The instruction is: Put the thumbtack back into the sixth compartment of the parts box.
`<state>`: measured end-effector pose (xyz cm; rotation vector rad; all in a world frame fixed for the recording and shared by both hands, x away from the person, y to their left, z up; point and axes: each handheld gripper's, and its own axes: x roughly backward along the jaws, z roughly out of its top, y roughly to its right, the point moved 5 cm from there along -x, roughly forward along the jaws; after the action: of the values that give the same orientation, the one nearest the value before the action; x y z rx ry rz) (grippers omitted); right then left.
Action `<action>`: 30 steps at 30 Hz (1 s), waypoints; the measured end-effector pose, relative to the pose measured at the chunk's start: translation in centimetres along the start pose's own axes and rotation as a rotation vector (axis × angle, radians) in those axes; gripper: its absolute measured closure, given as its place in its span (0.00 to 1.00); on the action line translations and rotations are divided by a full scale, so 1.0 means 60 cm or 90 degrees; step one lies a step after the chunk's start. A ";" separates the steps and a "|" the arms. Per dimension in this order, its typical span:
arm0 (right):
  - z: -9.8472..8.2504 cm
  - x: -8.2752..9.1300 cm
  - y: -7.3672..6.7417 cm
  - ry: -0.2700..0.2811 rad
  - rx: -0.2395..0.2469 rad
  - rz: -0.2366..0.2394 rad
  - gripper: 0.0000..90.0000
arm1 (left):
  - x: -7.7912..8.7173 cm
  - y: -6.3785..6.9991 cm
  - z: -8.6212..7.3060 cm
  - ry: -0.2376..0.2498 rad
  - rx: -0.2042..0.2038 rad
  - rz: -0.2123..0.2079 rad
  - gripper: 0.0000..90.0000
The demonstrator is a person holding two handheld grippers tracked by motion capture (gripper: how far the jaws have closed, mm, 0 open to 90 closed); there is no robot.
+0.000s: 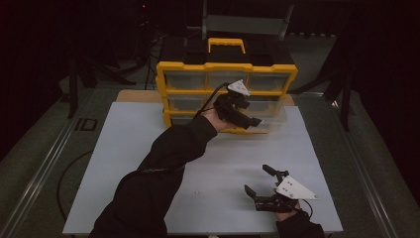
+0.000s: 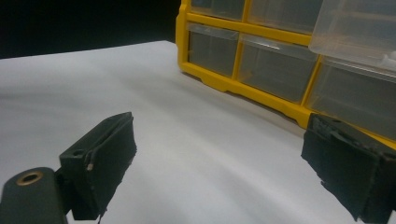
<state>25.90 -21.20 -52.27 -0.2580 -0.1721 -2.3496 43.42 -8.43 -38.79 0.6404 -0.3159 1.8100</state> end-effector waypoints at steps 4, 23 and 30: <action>0.000 0.000 0.000 0.001 -0.005 -0.002 0.11 | 0.006 0.008 -0.010 0.004 0.003 -0.024 0.17; 0.001 -0.001 -0.001 -0.001 -0.001 -0.002 0.11 | 0.052 0.025 -0.070 0.016 -0.004 -0.047 0.02; 0.001 -0.001 -0.001 -0.002 0.001 -0.003 0.11 | 0.069 0.037 -0.099 0.016 -0.006 -0.052 0.02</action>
<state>25.90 -21.11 -52.23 -0.2608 -0.1752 -2.3536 38.81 -2.83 -41.05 0.6153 -0.2781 1.7363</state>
